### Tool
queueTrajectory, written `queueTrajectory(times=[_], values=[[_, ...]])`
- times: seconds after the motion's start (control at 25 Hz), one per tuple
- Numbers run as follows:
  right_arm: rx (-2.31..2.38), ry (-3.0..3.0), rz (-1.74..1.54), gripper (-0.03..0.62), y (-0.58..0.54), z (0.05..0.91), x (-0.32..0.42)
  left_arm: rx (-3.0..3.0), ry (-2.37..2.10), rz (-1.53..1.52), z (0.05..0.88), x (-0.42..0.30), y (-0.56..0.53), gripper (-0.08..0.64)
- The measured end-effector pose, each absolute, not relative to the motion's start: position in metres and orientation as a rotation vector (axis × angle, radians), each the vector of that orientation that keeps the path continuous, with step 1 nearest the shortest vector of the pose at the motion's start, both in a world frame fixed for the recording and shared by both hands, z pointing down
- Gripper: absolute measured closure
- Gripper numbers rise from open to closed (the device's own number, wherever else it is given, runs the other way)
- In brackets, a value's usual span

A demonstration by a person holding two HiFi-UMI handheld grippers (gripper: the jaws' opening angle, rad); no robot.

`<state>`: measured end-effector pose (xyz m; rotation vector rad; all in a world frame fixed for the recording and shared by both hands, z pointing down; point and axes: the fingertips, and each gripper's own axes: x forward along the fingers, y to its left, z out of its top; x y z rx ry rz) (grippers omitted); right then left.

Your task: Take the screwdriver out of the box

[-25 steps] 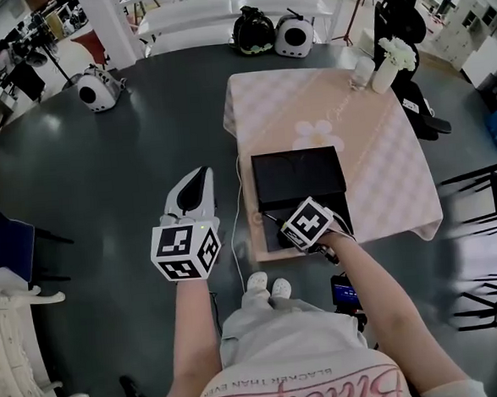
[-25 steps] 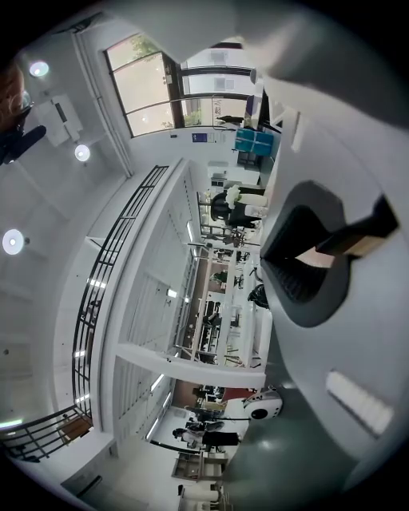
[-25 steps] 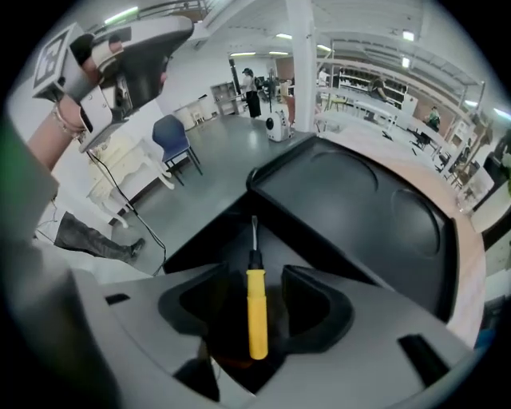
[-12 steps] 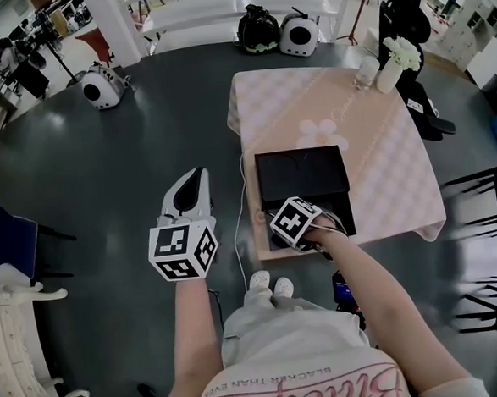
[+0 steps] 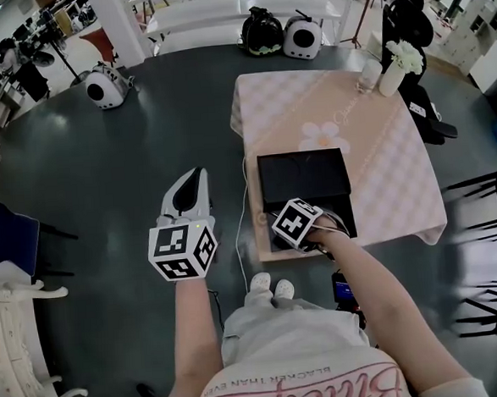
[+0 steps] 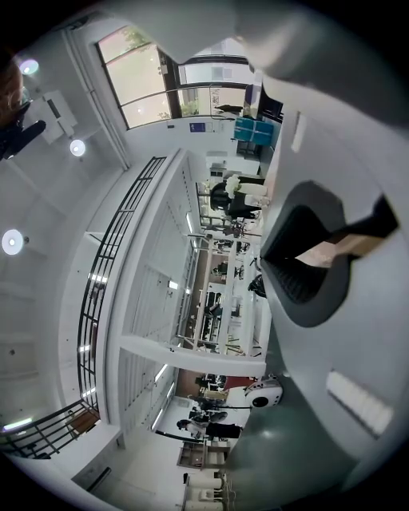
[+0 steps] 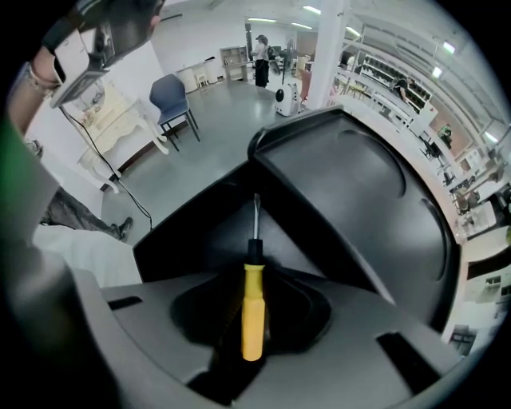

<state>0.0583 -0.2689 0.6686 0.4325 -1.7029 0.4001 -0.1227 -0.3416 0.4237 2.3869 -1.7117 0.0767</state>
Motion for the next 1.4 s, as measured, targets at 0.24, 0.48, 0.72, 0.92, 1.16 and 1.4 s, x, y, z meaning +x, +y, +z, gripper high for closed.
queueTrajectory(times=[0.24,0.48,0.72,0.92,1.16,1.4], values=[[0.418,-1.721,0.372,0.509,-0.266,0.658,0.062,2.392,-1.715,0.057,0.421,-0.122,-0.343,0.549],[0.391,-1.758,0.382,0.509,-0.261,0.636,0.064,2.426,-1.692,0.044,0.412,-0.113,-0.347,0.549],[0.401,-1.819,0.355,0.509,-0.263,0.609,0.064,2.471,-1.669,0.029,0.397,-0.102,-0.353,0.549],[0.493,-1.902,0.352,0.509,-0.274,0.577,0.065,2.525,-1.646,0.021,0.385,-0.089,-0.356,0.549],[0.598,-1.992,0.321,0.509,-0.288,0.532,0.069,2.578,-1.618,0.018,0.375,-0.075,-0.358,0.549],[0.702,-2.088,0.291,0.509,-0.3,0.49,0.079,2.63,-1.599,0.004,0.359,-0.065,-0.358,0.549]])
